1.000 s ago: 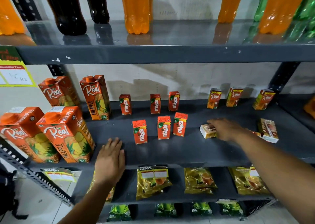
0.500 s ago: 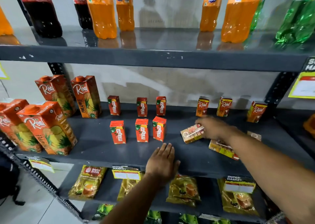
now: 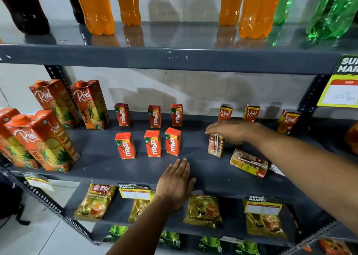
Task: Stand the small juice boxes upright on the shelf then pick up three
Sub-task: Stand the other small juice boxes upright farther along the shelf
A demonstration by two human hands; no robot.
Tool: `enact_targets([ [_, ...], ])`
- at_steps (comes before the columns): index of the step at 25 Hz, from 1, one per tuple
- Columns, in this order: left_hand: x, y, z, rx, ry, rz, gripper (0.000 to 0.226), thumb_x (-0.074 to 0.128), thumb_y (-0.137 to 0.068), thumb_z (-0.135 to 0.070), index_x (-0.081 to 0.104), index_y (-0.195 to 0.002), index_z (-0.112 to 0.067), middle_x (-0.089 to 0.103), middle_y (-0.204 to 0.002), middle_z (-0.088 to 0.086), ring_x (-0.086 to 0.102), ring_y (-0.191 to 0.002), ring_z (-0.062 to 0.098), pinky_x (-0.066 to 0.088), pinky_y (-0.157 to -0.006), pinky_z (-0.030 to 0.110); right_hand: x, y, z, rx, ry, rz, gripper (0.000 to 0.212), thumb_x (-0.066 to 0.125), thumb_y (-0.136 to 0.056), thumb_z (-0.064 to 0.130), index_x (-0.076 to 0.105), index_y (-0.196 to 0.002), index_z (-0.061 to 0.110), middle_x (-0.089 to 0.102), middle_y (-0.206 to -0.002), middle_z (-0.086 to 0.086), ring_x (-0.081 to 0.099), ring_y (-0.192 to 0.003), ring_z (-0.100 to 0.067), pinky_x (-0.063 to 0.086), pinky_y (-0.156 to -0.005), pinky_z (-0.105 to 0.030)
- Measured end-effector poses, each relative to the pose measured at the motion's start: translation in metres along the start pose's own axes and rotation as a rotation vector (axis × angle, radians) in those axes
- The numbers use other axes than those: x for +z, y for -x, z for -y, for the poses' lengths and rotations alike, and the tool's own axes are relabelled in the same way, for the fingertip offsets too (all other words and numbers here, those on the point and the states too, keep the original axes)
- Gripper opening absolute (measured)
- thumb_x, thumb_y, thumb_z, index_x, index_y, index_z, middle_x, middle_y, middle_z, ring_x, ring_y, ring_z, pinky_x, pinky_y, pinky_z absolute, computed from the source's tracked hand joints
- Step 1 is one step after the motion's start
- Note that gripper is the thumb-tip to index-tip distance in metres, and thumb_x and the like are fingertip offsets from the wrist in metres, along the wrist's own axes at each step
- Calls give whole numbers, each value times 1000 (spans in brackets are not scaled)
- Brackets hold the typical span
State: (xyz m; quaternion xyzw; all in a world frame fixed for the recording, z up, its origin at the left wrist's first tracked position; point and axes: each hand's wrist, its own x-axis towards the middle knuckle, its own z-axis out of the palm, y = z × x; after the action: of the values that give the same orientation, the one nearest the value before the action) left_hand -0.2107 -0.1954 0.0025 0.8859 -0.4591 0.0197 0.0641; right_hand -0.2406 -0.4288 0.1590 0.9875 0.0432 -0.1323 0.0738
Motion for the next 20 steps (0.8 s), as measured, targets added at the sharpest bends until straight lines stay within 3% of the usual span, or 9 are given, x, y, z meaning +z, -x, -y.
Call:
enact_targets([
  [4, 0, -1, 1, 14, 4, 13, 73, 6, -91, -53, 11, -150, -10, 9, -161, 8, 3, -147, 21, -2, -115, 33, -5, -4, 0, 116, 29, 28, 61, 63, -81, 12, 45, -138, 24, 52, -140, -3, 50, -125, -25, 44, -101, -39],
  [7, -1, -1, 3, 28, 22, 5, 73, 9, -92, -53, 13, -150, -9, 11, -161, 8, 5, -147, 22, 0, -115, 33, -5, -10, -1, 325, 36, 50, 46, 63, -80, 44, 58, -119, 18, 65, -111, -6, 62, -95, -28, 54, -82, -41],
  [10, 1, -1, 5, 31, 28, -3, 73, 9, -92, -53, 15, -150, -10, 11, -161, 8, 5, -147, 22, 2, -116, 34, -4, -14, 4, 509, -94, 90, 60, 46, -83, 67, 63, -99, 12, 61, -87, -4, 59, -80, -23, 51, -74, -36],
  [13, 2, -2, 5, 41, 29, -1, 73, 7, -92, -54, 15, -150, -9, 10, -161, 8, 4, -147, 22, 0, -116, 33, -1, -15, 8, 560, -188, 98, 71, 37, -82, 74, 60, -105, 11, 58, -93, -5, 56, -83, -22, 41, -63, -31],
  [16, 2, -1, 6, 41, 33, 3, 73, 6, -91, -54, 13, -150, -10, 8, -161, 8, 2, -147, 21, -1, -116, 33, -5, 1, -4, 574, -346, -49, 78, 37, -78, 79, 57, -112, 11, 62, -105, -8, 59, -90, -24, 50, -80, -37],
  [18, 2, -1, 7, 44, 22, 2, 74, 4, -91, -54, 11, -150, -10, 8, -161, 7, 2, -147, 21, 0, -116, 33, -3, 22, -17, 562, -453, -87, 62, 51, -83, 65, 54, -118, 14, 63, -111, -9, 59, -95, -24, 48, -83, -37],
  [20, 3, -2, 6, 36, 10, -6, 74, 4, -91, -54, 11, -150, -10, 9, -161, 8, 3, -147, 21, 2, -117, 34, 13, 46, -31, 570, -429, 94, 63, 71, -77, 49, 53, -125, 12, 63, -118, -9, 60, -101, -24, 49, -85, -35],
])
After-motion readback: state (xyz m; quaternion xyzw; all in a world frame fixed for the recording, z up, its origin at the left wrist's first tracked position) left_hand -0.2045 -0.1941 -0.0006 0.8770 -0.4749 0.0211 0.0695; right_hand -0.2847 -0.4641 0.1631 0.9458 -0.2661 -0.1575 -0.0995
